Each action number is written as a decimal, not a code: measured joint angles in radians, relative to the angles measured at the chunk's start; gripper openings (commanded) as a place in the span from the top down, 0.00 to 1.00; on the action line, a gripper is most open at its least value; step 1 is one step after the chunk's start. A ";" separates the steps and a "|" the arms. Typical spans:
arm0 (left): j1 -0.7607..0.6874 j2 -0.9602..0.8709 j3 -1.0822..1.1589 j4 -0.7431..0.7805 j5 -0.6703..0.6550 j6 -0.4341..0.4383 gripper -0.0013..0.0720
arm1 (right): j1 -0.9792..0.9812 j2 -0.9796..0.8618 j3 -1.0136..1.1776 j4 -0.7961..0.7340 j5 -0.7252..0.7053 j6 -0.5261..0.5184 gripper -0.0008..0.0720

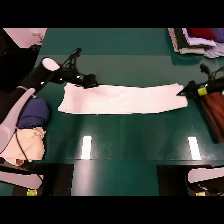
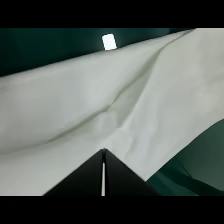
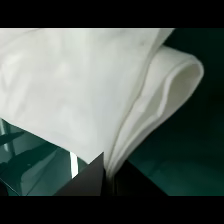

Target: Fold the shirts.

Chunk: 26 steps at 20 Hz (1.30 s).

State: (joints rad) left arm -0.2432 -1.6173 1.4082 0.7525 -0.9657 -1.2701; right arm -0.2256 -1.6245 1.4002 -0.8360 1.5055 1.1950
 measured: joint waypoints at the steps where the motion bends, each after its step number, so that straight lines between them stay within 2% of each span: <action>1: -0.024 -0.031 0.035 0.004 0.002 -0.010 0.94 | 0.016 0.029 0.025 0.000 0.013 0.016 0.96; 7: -0.184 -0.198 0.178 0.008 0.011 -0.066 0.94 | 0.173 0.154 0.232 0.007 0.040 0.113 0.96; 14: -0.327 -0.291 0.209 0.011 0.036 -0.083 0.94 | 0.379 0.130 0.486 0.006 0.043 0.193 0.96; 20: -0.352 -0.315 0.213 0.026 0.022 -0.086 0.94 | 0.493 0.073 0.599 0.006 0.047 0.215 0.96; 26: -0.277 -0.238 0.213 0.081 -0.044 -0.066 0.94 | 0.582 0.031 0.621 0.006 0.035 0.208 0.96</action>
State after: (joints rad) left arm -0.5201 -1.8553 1.6215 0.8333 -1.0100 -1.3365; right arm 0.3565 -1.5936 2.0212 -0.8295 1.5402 1.4025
